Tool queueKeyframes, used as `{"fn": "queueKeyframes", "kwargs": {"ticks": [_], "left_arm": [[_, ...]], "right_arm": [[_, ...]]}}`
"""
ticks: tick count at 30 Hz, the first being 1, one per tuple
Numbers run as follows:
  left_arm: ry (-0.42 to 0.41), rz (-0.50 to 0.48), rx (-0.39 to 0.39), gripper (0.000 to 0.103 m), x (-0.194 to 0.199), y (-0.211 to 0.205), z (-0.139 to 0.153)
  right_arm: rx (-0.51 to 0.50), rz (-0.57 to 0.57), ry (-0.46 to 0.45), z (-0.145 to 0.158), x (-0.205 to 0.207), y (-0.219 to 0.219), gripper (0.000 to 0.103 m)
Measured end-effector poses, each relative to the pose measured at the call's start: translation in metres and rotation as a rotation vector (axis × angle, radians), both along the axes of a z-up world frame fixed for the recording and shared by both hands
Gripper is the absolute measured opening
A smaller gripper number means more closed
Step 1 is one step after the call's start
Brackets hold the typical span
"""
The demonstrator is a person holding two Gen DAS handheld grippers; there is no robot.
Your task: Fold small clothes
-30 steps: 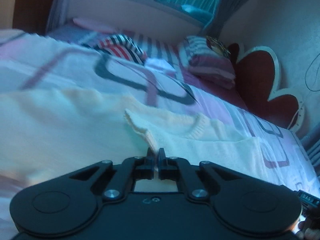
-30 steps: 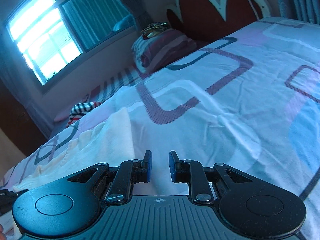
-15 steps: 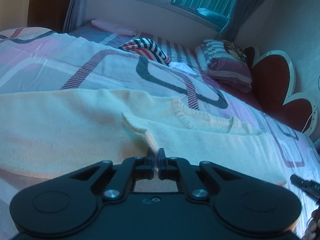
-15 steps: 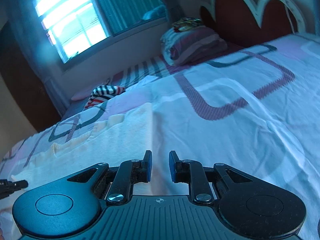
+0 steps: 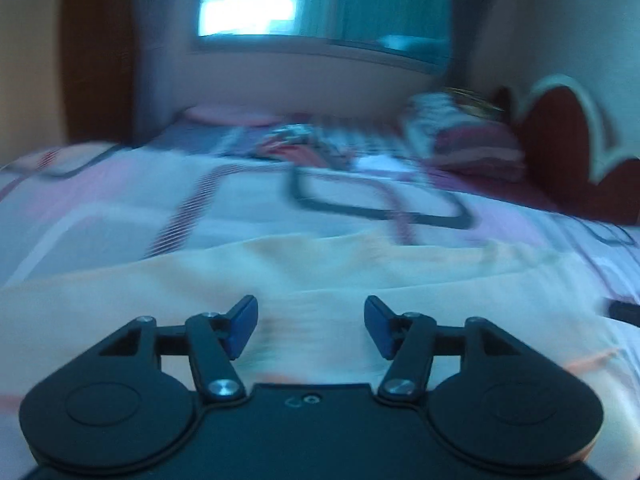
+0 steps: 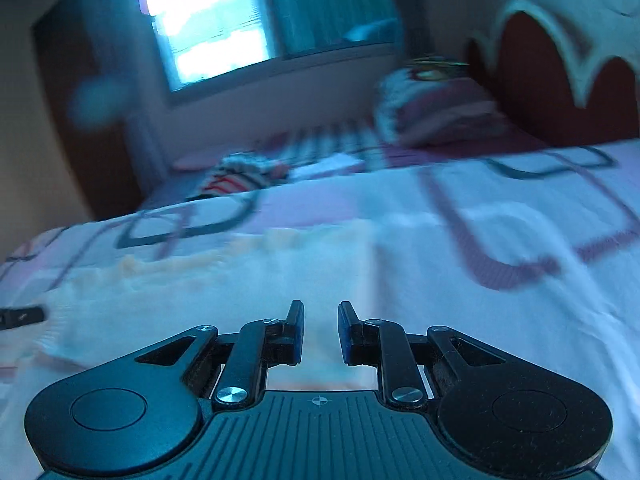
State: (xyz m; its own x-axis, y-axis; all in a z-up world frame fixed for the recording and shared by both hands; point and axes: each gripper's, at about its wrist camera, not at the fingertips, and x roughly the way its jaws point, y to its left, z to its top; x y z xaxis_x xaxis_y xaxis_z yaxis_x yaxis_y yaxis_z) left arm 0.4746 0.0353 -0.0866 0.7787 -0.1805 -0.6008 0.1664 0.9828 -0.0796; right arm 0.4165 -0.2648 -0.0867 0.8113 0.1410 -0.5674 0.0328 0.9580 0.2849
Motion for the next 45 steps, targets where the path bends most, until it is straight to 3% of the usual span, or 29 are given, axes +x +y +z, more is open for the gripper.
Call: {"fn": "queueKeyframes", "kwargs": {"ticks": [2,5,7,9,13,14,17,20,23,29,31,34,37,41,45], "left_arm": [[0.015,-0.068,0.012,0.060,0.009,-0.025,-0.005],[0.056,-0.084,0.055,0.060,0.023,-0.043,-0.022],[0.060,-0.069,0.078,0.062,0.027,-0.038,-0.029],[0.057,-0.057,0.065,0.063,0.027,-0.025,-0.034],[0.044,-0.074,0.066,0.063,0.025,-0.015,-0.035],[0.043,-0.071,0.067,0.063,0.025,-0.016,-0.035],[0.041,-0.063,0.078,0.065,0.028,-0.021,-0.035],[0.058,-0.043,0.082,0.064,0.027,-0.023,-0.027],[0.025,-0.056,0.065,0.066,0.013,-0.026,-0.019],[0.052,-0.057,0.094,0.069,0.006,-0.034,-0.036],[0.047,-0.024,0.095,0.066,0.003,-0.035,-0.029],[0.048,-0.043,0.114,0.074,-0.003,-0.039,-0.037],[0.056,-0.038,0.102,0.073,-0.001,-0.036,-0.031],[0.040,0.045,0.016,0.071,-0.021,0.001,-0.019],[0.059,0.226,-0.040,0.070,-0.057,0.079,-0.020]], "right_arm": [[0.015,0.080,-0.001,-0.005,0.022,0.020,0.019],[0.028,0.228,0.033,-0.015,0.049,0.055,0.019],[-0.036,0.290,0.013,-0.016,0.056,0.068,0.019],[-0.067,0.235,0.010,-0.016,0.065,0.055,0.019],[-0.026,-0.075,0.072,-0.028,0.096,-0.029,0.014],[0.003,-0.098,0.084,-0.030,0.103,-0.043,0.003],[-0.030,-0.066,0.099,-0.030,0.112,-0.046,0.002],[-0.056,-0.049,0.107,-0.028,0.104,-0.042,0.002],[-0.041,-0.020,0.081,-0.018,0.070,-0.042,0.003],[-0.089,0.009,0.109,-0.023,0.009,-0.021,0.002],[-0.088,-0.020,0.111,-0.017,-0.001,-0.020,0.003],[-0.061,-0.013,0.072,-0.009,-0.017,-0.013,0.003],[-0.102,-0.003,0.127,-0.017,-0.015,-0.002,0.003],[-0.086,-0.020,0.104,0.004,-0.022,0.005,0.003],[-0.066,-0.020,0.106,0.012,-0.030,0.015,0.003]]}}
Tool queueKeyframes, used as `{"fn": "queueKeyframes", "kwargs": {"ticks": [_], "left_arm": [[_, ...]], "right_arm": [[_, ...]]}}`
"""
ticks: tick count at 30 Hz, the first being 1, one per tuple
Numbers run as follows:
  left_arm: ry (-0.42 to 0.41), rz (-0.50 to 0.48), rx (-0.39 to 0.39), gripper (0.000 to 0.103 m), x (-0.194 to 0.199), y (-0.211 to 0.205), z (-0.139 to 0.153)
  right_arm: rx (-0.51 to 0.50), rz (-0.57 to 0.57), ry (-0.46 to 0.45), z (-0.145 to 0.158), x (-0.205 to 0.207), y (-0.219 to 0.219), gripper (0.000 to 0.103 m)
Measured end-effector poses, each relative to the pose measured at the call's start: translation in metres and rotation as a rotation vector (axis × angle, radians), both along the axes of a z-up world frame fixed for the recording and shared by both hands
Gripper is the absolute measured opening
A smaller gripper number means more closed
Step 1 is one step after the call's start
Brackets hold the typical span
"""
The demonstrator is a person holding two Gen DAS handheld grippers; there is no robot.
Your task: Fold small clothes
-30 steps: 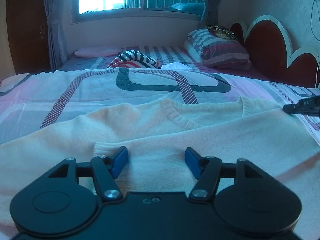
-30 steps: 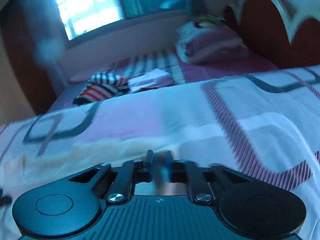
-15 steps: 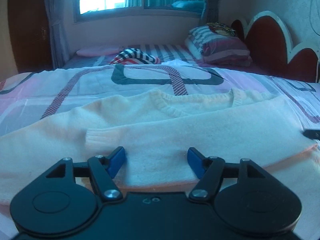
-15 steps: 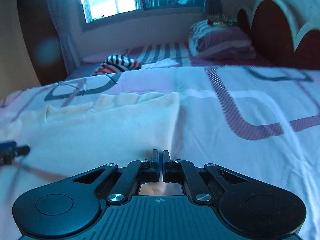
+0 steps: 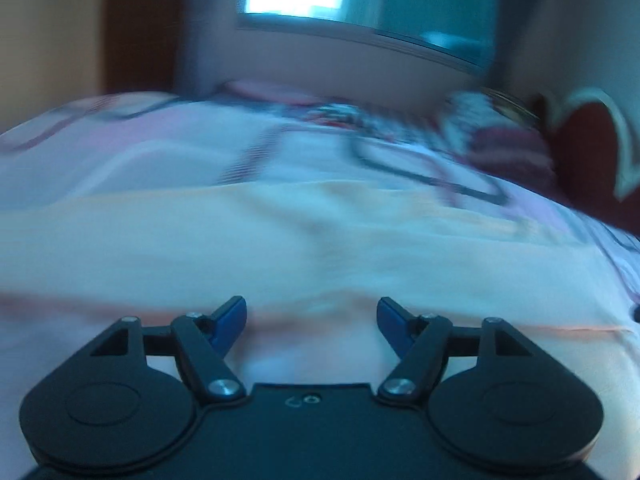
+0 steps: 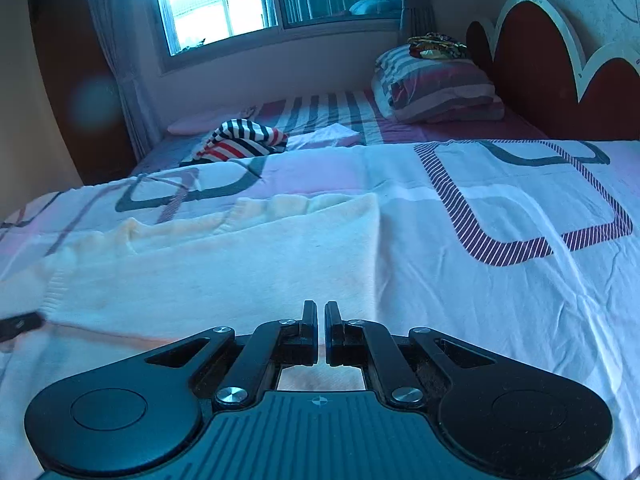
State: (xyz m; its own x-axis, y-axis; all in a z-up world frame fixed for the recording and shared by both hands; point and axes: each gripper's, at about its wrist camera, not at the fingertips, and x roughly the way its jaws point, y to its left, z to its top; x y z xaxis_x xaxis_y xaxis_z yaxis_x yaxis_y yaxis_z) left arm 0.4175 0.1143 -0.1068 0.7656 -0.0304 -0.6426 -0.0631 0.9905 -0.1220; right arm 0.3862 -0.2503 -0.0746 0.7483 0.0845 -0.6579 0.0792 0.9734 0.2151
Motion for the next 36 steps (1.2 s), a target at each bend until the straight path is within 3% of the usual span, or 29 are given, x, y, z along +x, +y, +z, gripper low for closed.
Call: {"fn": "queueKeyframes", "kwargs": {"ticks": [2,4,5,6,12,16,20,21,22,23,25,27,28,30,31,36], "left_arm": [[0.003,0.116,0.002,0.066,-0.017,0.047,-0.001],[0.006,0.242,-0.038,0.059,-0.032,0.099,-0.002],[0.002,0.294,-0.068,0.058,-0.038,0.124,-0.001],[-0.010,0.339,-0.105,0.058,-0.043,0.148,0.001],[-0.098,0.534,-0.421,0.059,-0.056,0.253,-0.001],[-0.131,0.574,-0.495,0.058,-0.046,0.274,-0.005],[-0.158,0.608,-0.516,0.045,-0.041,0.282,-0.012],[-0.157,0.626,-0.525,0.032,-0.039,0.285,-0.013],[-0.140,0.641,-0.531,0.001,-0.035,0.289,-0.013],[-0.121,0.644,-0.541,0.002,-0.033,0.295,-0.013],[-0.206,0.631,-0.560,0.002,-0.040,0.300,-0.006],[-0.258,0.617,-0.508,0.002,-0.045,0.301,0.003],[-0.251,0.621,-0.501,0.002,-0.043,0.303,0.002],[-0.128,0.634,-0.459,0.002,-0.030,0.304,-0.007],[-0.108,0.625,-0.452,0.003,-0.027,0.304,-0.012],[-0.166,0.588,-0.412,0.002,-0.027,0.284,0.010]], "right_arm": [[0.004,-0.002,0.014,0.001,0.000,0.007,0.004],[0.013,-0.010,0.027,0.001,0.006,0.013,0.021],[0.016,-0.013,0.025,0.001,0.005,0.017,0.040],[0.017,-0.015,0.021,0.001,0.004,0.021,0.049],[0.024,0.021,0.010,0.003,0.008,0.053,0.049],[0.017,0.034,0.002,0.010,0.015,0.071,0.049],[0.015,0.029,-0.003,0.014,0.022,0.082,0.049],[0.015,0.028,-0.004,0.014,0.022,0.083,0.049],[0.016,0.024,-0.004,0.014,0.023,0.084,0.049],[0.015,0.022,-0.003,0.014,0.024,0.084,0.049],[0.014,0.019,0.000,0.014,0.024,0.083,0.049],[0.014,0.017,-0.001,0.014,0.024,0.081,0.049],[0.012,0.015,-0.001,0.013,0.024,0.080,0.049],[0.014,0.002,0.002,0.009,0.025,0.075,0.049],[0.023,-0.006,0.011,0.006,0.026,0.070,0.049],[0.055,-0.033,0.004,0.002,0.023,0.049,0.049]]}}
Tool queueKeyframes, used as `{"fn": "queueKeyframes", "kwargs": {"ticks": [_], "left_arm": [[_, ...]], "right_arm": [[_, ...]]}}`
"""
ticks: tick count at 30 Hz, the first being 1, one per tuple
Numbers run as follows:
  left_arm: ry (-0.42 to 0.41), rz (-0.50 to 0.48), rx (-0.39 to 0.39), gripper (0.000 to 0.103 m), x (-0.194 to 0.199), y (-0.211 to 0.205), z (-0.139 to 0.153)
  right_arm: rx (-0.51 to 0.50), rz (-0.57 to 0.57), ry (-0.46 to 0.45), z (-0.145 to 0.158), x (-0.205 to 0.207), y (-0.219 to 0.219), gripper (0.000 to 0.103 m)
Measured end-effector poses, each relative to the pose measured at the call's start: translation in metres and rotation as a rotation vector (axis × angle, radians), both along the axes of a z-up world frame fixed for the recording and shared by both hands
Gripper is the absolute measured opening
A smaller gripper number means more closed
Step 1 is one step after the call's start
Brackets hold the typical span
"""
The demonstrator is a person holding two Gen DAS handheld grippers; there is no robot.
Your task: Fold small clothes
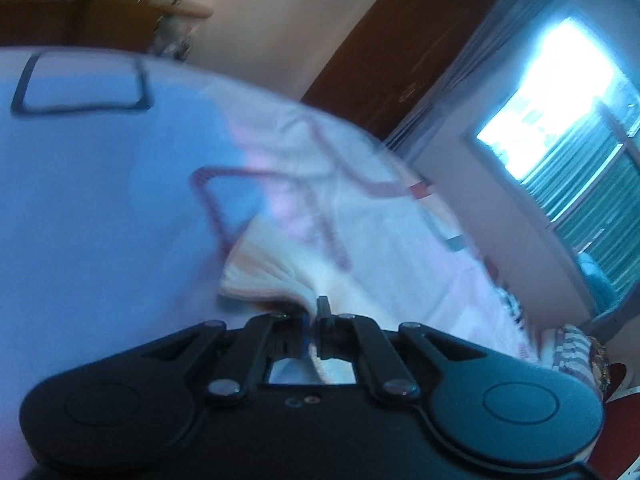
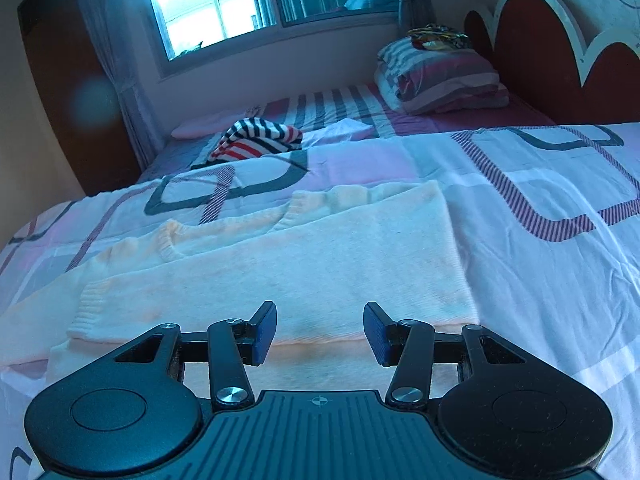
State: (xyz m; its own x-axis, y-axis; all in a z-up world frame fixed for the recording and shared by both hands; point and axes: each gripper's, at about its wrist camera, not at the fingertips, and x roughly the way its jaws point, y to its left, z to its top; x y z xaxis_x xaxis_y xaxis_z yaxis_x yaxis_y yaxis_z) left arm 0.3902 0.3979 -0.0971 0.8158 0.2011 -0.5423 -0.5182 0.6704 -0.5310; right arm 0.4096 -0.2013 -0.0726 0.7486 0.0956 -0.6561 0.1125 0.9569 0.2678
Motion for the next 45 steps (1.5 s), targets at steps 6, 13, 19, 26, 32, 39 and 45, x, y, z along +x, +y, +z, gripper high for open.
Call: {"fn": "queueKeyframes", "kwargs": {"ticks": [6,13,19,26,32,39,45], "left_arm": [[-0.070,-0.198,0.129,0.002,0.029,-0.085,0.042],[-0.047,-0.508,0.228,0.002,0.079,-0.234,0.055],[-0.045,-0.713,0.304,0.002,0.096,-0.352,0.044],[0.061,-0.907,0.373,0.002,0.100,-0.463,0.009],[0.108,-1.020,0.411,0.050,0.083,-0.511,-0.017],[0.043,-0.855,0.435,0.078,0.036,-0.444,0.002],[0.152,-0.563,0.490,0.076,0.003,-0.326,-0.002]], "right_arm": [[0.027,-0.036,-0.025,0.002,-0.006,-0.025,0.049],[0.065,-0.066,-0.057,0.010,-0.017,-0.058,0.049],[0.108,-0.089,-0.070,0.012,-0.031,-0.089,0.049],[0.137,-0.118,-0.062,0.009,-0.049,-0.125,0.049],[0.171,-0.133,-0.052,0.008,-0.059,-0.147,0.049],[0.259,-0.007,-0.067,0.014,-0.031,-0.116,0.049],[0.285,0.102,-0.002,-0.009,0.018,-0.067,0.049]]}}
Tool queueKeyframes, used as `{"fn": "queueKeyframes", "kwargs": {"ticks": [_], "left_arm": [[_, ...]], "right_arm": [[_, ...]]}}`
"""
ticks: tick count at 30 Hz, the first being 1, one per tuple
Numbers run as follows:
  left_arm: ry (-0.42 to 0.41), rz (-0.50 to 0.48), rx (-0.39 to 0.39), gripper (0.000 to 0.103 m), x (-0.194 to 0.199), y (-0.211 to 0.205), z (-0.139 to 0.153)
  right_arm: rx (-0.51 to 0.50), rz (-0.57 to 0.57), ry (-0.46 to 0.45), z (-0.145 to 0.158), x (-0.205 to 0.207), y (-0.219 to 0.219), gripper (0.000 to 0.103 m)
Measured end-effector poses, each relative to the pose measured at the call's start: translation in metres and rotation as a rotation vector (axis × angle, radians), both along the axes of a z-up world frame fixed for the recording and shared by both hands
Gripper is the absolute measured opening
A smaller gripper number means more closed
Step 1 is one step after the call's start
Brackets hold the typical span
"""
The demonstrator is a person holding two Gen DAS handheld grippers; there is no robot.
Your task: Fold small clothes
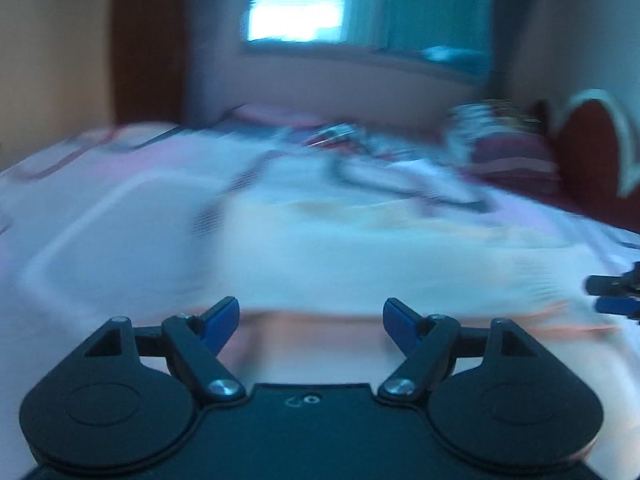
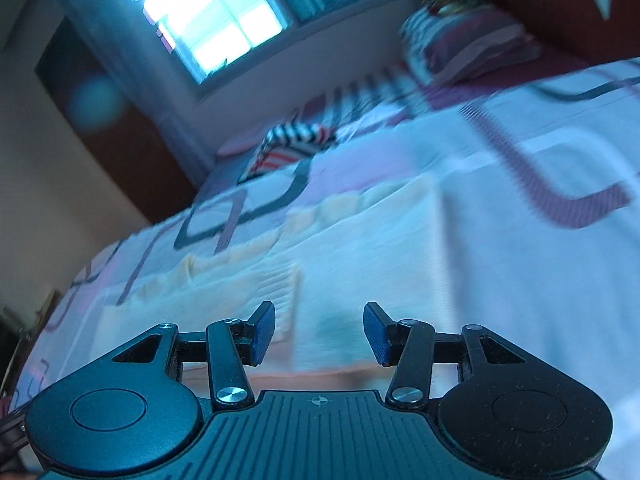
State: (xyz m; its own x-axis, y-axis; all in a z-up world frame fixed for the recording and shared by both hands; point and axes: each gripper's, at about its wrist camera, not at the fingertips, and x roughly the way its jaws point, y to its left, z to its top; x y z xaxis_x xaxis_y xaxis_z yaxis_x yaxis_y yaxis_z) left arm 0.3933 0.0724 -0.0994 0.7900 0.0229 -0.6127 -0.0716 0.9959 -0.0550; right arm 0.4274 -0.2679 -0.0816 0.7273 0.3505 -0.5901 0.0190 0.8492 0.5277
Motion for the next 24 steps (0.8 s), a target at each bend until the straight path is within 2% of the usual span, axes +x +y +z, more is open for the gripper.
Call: {"fn": "queueKeyframes", "kwargs": {"ticks": [3,6,7,8,9,11,15,19,20,23,24], "left_arm": [[0.074,0.021,-0.043,0.075,0.009,0.029,-0.010],[0.083,0.018,-0.069,0.070,0.020,0.036,-0.017],[0.079,0.018,-0.079,0.068,0.021,0.036,-0.017],[0.068,0.011,-0.086,0.068,0.023,0.036,-0.017],[0.069,0.003,-0.078,0.067,0.020,0.037,-0.016],[0.073,-0.004,-0.048,0.068,0.023,0.032,-0.019],[0.080,-0.037,0.001,0.059,0.026,0.028,-0.020],[0.085,-0.041,-0.051,0.047,0.031,0.037,-0.018],[0.086,-0.048,-0.056,0.045,0.031,0.038,-0.018],[0.088,-0.077,-0.066,0.029,0.031,0.037,-0.016],[0.092,-0.089,-0.071,0.025,0.031,0.036,-0.016]], "right_arm": [[-0.021,0.022,0.023,-0.010,0.017,0.022,0.049],[-0.060,0.062,0.015,-0.007,0.025,0.039,0.048],[-0.075,0.075,0.008,-0.006,0.026,0.045,0.039],[-0.098,0.093,0.001,-0.007,0.028,0.050,0.010],[-0.122,0.115,0.012,-0.007,0.031,0.055,0.005],[-0.165,0.134,0.005,-0.006,0.032,0.064,0.005],[-0.207,0.120,-0.110,0.022,0.020,0.064,0.004],[-0.252,0.046,-0.222,0.055,0.002,0.045,0.004],[-0.270,0.029,-0.219,0.054,-0.002,0.038,0.004],[-0.295,0.029,-0.081,0.027,0.002,0.022,0.004],[-0.286,0.020,-0.061,0.019,0.000,0.018,0.004]]}}
